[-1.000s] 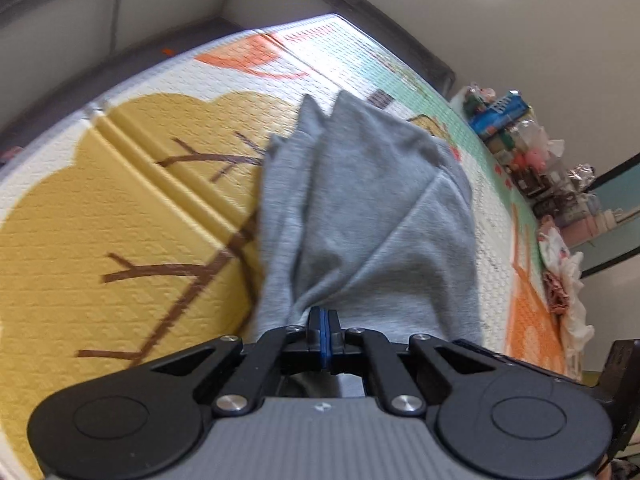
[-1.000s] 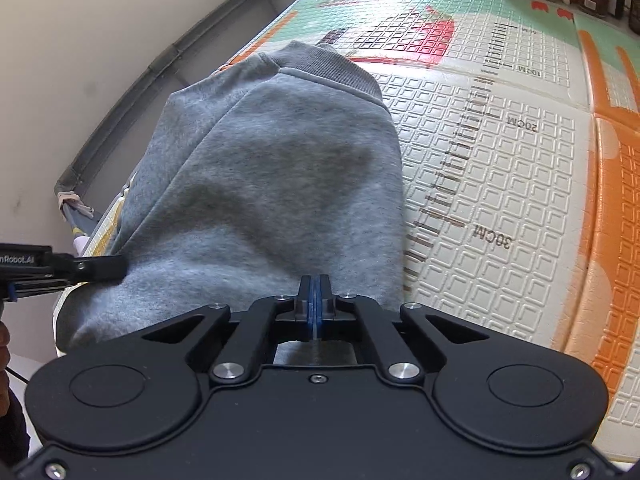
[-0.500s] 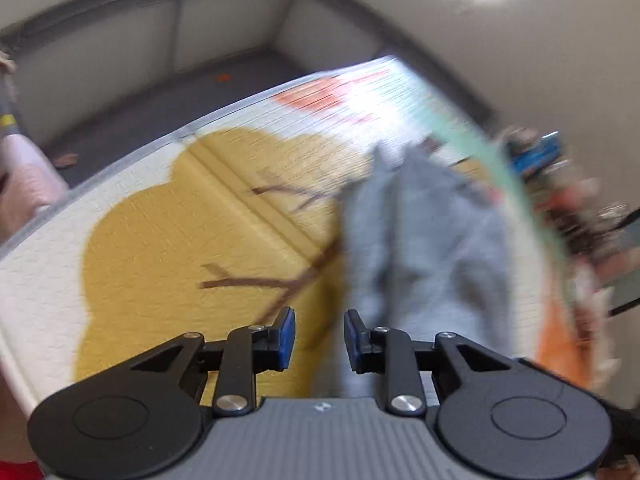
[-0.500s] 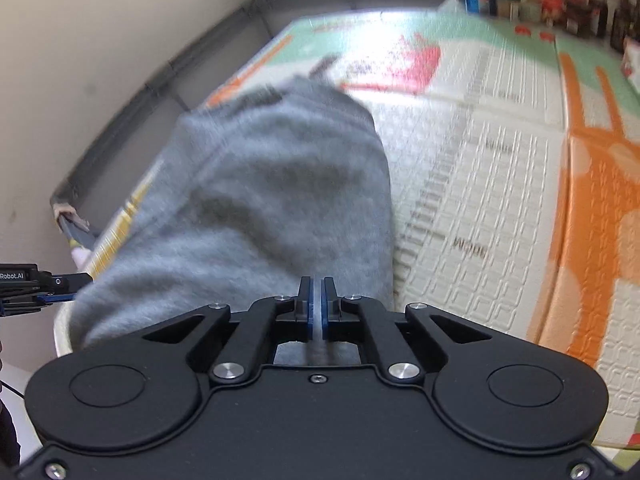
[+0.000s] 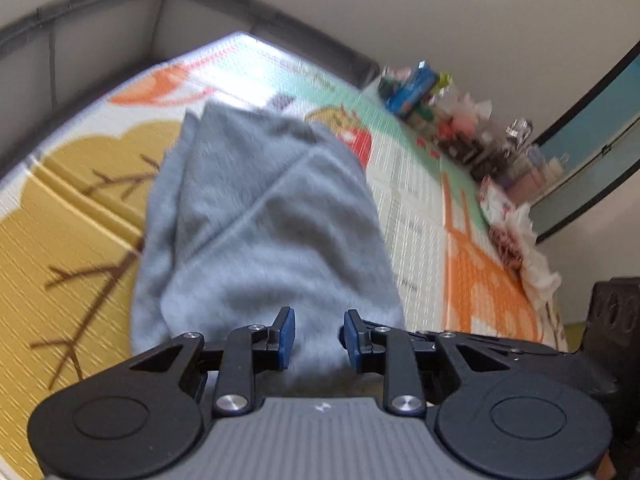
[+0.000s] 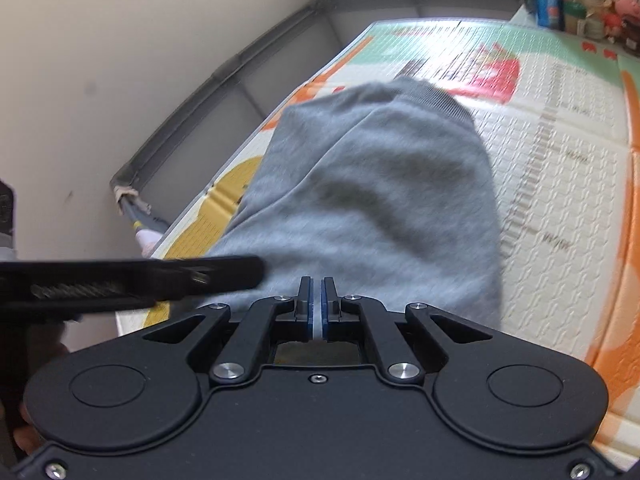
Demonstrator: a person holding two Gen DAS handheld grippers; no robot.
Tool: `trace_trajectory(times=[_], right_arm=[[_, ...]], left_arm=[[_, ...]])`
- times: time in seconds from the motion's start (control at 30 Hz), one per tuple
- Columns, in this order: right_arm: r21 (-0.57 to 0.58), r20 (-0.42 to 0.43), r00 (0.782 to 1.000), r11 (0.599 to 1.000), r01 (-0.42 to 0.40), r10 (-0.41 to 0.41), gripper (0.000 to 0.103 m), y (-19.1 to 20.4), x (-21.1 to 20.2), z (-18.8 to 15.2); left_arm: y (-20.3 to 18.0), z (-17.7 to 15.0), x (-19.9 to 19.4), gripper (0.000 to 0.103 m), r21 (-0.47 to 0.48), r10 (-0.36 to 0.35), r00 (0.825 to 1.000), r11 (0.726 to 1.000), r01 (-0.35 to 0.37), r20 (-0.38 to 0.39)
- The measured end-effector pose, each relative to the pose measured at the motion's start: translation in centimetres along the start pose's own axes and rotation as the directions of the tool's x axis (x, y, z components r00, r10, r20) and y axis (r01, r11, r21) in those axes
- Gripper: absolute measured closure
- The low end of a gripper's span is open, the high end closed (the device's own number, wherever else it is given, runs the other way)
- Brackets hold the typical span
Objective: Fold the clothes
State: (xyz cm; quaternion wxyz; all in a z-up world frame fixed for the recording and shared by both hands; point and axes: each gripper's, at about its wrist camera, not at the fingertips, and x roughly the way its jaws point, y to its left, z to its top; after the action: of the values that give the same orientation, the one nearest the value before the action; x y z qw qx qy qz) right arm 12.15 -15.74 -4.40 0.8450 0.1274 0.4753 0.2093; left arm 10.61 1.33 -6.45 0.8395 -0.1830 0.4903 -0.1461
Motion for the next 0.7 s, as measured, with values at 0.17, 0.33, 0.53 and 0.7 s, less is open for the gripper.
trace_trajectory(times=[0.17,0.33,0.53,0.7], right_arm=[[0.02,-0.045,0.999,1.0,0.011,-0.01,0.099,-0.7,1.1,-1.2],[0.029,-0.088,0.995,0.998,0.057,-0.055,0.099,-2.2,2.4,-2.3],[0.068,-0.106,0.992,0.995,0.072,-0.065,0.103,-4.6,2.3,-3.3],[0.099,-0.104,0.992,0.992,0.078,-0.068,0.103,-6.1,1.7,-3.5]], left_arm=[[1.4,-1.6,1.7,0.078,-0.026,0.031,0.998,0.999,-0.033,-0.058],[2.7,-2.3,2.1,0.092,-0.043,0.079,0.992,0.996,-0.084,-0.096],[5.8,-2.9,1.4,0.099,-0.117,0.123,0.986,0.984,-0.136,-0.114],[8.6,-3.1,0.6,0.099,-0.177,0.148,0.981,0.97,-0.169,-0.124]])
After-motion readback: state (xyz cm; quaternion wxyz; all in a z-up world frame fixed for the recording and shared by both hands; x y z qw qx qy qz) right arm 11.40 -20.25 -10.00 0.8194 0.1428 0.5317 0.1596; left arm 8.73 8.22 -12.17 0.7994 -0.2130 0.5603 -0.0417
